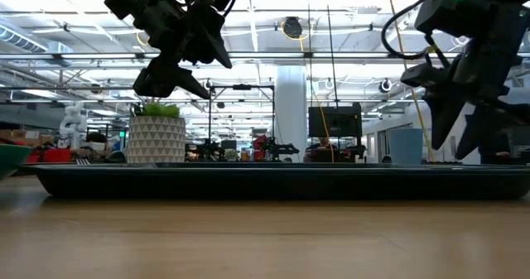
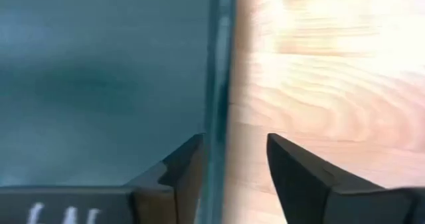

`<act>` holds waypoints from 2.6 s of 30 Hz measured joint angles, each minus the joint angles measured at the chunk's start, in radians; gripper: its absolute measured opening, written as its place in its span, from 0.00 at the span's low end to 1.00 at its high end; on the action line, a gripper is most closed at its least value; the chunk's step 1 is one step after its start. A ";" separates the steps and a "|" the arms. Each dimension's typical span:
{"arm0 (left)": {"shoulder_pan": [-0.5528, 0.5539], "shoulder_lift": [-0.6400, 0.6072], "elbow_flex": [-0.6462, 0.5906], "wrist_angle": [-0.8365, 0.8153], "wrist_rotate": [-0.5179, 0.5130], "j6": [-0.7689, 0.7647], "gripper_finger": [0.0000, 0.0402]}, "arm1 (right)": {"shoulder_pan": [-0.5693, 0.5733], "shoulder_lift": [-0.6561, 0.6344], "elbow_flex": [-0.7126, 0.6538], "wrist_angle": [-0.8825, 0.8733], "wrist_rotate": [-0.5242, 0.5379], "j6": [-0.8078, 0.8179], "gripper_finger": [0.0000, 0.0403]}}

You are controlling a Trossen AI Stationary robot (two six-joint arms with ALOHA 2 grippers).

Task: Pick and place plate/cup/fork/spoon on tray
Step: Put the pink fork to the left of the dark green serving tray

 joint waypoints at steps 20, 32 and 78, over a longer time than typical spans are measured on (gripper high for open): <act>0.008 -0.110 0.017 0.509 -0.109 0.039 0.58 | -0.093 -0.248 0.210 -0.024 0.131 -0.605 0.38; -0.043 -0.172 0.560 -0.081 -0.383 0.492 0.58 | -0.191 -0.116 0.666 0.124 0.179 -1.152 0.37; 0.175 -0.127 0.124 -1.086 -0.461 0.471 0.58 | -0.508 0.167 0.793 -0.497 -0.189 -1.120 0.37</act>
